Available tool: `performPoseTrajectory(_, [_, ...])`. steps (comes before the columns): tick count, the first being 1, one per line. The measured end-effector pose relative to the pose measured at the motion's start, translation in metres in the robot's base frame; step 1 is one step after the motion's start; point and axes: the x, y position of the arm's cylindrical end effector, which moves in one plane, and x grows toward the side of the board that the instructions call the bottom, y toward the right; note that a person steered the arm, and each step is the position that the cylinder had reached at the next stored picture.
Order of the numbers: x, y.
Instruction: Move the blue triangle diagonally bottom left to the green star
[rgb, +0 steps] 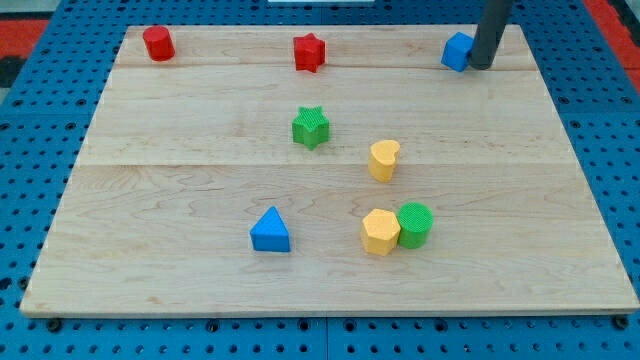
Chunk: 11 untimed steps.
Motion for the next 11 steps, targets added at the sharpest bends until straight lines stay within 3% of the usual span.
performPoseTrajectory(1, [0.048,0.002])
performPoseTrajectory(2, [0.125,0.003])
performPoseTrajectory(4, [0.313,-0.002])
performPoseTrajectory(5, [0.344,-0.048])
performPoseTrajectory(7, [0.312,-0.201])
performPoseTrajectory(10, [0.235,-0.350])
performPoseTrajectory(11, [0.221,-0.372])
